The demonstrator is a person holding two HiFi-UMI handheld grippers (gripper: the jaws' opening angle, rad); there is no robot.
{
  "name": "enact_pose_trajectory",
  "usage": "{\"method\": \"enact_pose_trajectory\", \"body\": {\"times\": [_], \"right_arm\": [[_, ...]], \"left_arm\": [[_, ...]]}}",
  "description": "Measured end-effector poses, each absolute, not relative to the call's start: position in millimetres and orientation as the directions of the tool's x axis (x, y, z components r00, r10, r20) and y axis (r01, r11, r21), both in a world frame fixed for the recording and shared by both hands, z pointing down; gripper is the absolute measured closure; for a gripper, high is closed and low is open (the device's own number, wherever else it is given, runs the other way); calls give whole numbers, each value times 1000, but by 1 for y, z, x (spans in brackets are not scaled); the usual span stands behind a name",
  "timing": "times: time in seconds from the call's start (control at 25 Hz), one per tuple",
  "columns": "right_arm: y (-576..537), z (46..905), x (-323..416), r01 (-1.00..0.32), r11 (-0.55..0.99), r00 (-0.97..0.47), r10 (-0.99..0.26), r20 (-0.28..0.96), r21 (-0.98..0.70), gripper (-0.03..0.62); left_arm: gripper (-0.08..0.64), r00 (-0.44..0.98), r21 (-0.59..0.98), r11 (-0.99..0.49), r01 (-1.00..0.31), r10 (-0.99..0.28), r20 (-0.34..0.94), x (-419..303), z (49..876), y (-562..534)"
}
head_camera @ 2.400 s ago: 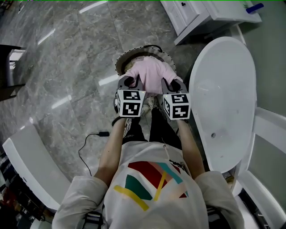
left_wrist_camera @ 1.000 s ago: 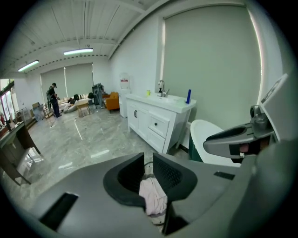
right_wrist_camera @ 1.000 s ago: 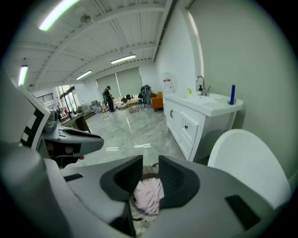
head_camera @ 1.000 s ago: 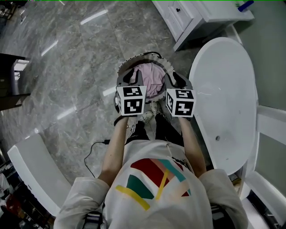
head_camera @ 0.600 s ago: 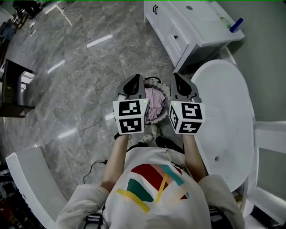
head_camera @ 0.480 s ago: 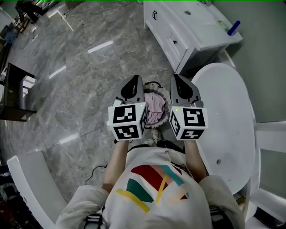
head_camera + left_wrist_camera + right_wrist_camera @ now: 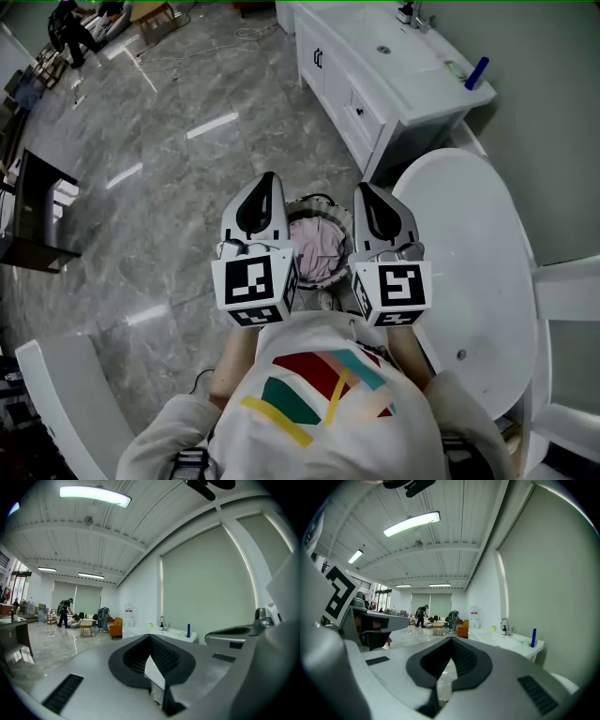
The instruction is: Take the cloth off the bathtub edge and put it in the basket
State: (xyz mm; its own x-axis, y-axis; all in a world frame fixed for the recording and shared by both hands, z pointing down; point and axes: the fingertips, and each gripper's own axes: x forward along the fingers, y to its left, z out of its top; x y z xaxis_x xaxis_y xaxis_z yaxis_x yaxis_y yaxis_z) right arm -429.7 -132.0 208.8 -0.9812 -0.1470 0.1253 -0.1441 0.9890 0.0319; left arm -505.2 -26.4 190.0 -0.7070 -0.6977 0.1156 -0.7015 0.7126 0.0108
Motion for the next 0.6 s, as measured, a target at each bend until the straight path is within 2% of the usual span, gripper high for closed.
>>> {"method": "enact_pose_trajectory", "body": {"times": [0.16, 0.6], "right_arm": [[-138, 203, -431, -154, 988, -982, -156, 108, 27, 580], [-140, 187, -424, -195, 980, -978, -197, 69, 37, 580]], "left_arm": [[543, -699, 67, 707, -704, -707, 106, -508, 184, -27], [541, -677, 70, 684, -726, -729, 100, -505, 180, -27]]}}
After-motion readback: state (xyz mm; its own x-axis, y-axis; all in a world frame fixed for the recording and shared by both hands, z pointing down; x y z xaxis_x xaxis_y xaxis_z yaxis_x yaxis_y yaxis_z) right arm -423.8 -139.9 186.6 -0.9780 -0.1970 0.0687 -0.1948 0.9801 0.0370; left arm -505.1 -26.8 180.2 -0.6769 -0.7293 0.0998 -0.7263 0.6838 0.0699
